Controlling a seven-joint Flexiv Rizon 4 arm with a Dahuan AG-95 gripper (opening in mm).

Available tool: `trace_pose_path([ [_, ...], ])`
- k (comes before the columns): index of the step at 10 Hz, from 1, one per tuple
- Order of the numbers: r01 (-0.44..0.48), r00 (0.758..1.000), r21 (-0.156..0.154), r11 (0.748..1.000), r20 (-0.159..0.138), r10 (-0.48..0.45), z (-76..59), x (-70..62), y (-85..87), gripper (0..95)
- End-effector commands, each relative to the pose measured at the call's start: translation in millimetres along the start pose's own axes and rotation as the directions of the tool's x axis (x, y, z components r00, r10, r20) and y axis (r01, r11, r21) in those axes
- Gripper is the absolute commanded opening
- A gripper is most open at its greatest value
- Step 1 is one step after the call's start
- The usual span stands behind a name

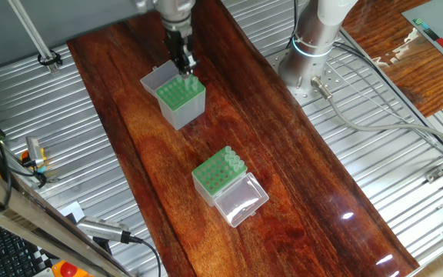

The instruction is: Transfer all large pipette tips from one holder to another

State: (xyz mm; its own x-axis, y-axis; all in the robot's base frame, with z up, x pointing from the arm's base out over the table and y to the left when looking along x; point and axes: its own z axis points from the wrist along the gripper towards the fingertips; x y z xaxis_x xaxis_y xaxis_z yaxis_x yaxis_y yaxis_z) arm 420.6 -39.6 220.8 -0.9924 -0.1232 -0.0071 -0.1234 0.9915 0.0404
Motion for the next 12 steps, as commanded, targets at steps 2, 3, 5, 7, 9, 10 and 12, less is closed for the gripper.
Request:
trace_pose_path([
  [2,0.016,1.000,-0.003,1.000,-0.013,-0.016,-31.3,-5.2,0.5,0.0],
  [3,0.018,1.000,-0.004,1.000,-0.020,-0.018,-37.3,-6.2,0.9,0.0],
  [5,0.023,0.999,-0.008,1.000,-0.040,-0.023,-58.3,-9.9,3.4,0.0],
  [7,0.012,0.999,-0.005,1.000,-0.043,-0.012,-70.4,-11.9,10.0,0.0],
  [9,0.026,0.999,-0.004,1.000,-0.042,-0.027,-72.4,-12.2,9.7,0.0],
  [10,0.044,0.998,-0.005,0.999,-0.043,-0.044,-72.4,-12.2,9.7,0.0],
  [12,0.094,0.995,-0.008,0.996,-0.037,-0.094,-72.4,-12.2,9.7,0.0],
])
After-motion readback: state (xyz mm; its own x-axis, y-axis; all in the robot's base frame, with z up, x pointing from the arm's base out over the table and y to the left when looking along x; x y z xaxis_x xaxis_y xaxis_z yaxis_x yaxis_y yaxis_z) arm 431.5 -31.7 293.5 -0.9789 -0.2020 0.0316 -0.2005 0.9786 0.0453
